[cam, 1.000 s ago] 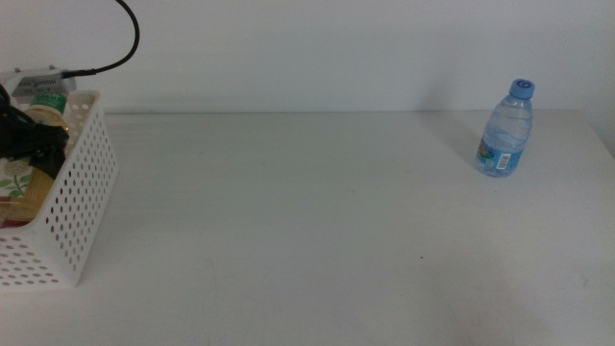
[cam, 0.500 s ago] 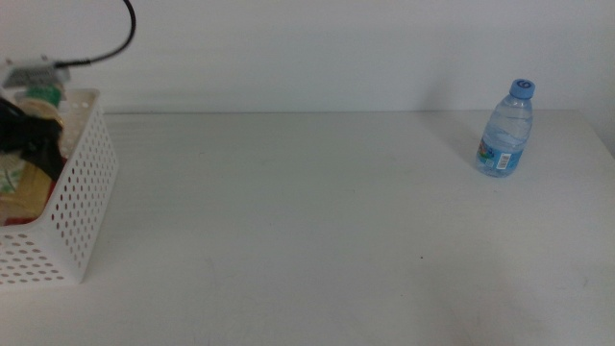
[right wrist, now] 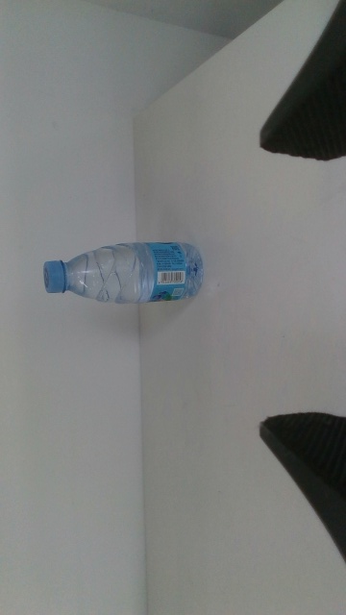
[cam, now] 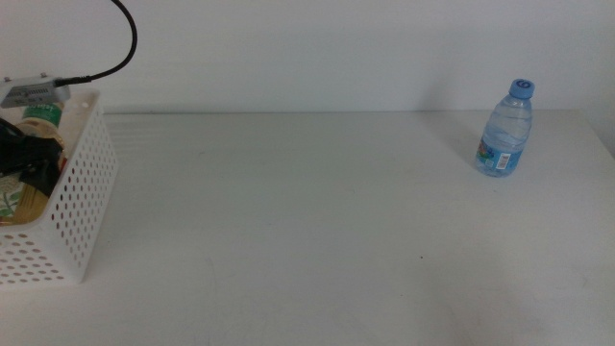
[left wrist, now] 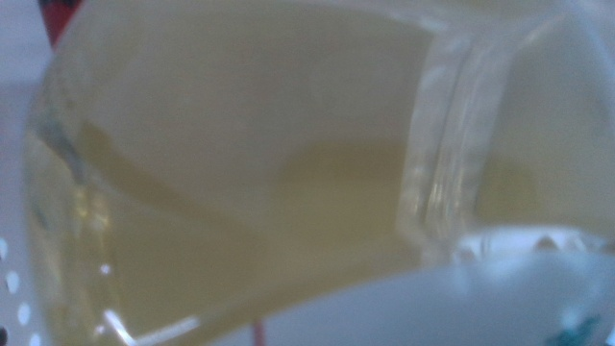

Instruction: Use arms to grab the bottles and put them into the dustbin to the left of the table.

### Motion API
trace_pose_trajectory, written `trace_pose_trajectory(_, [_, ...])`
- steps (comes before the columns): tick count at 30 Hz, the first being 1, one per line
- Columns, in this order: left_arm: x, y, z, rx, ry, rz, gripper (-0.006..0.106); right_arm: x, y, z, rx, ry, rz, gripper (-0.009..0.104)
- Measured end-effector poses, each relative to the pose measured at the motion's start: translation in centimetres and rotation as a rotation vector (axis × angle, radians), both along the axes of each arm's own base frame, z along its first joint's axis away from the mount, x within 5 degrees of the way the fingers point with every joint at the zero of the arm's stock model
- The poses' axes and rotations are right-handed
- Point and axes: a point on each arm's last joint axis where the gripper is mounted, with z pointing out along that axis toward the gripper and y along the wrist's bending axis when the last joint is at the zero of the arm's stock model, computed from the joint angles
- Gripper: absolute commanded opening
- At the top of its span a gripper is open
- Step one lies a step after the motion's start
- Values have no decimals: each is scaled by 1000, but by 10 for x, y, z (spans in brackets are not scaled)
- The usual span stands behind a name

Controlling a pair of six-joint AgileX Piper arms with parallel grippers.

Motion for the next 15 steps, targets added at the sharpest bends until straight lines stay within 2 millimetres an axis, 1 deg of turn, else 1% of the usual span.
trace_pose_trajectory(2, [1,0,-1,3,-15,3,32,0,0,0,0,0,0,71])
trace_pose_trajectory(4, [2,1,-2,5,-22,5,40,0,0,0,0,0,0,71])
trace_pose_trajectory(6, [4,1,-3,5,-34,9,53,0,0,0,0,0,0,71])
trace_pose_trajectory(10, [4,1,-2,6,-41,11,85,0,0,0,0,0,0,71])
trace_pose_trajectory(11, [4,1,-2,5,-43,12,90,0,0,0,0,0,0,71])
trace_pose_trajectory(15, [5,0,0,-8,-64,19,90,0,0,0,0,0,0,71])
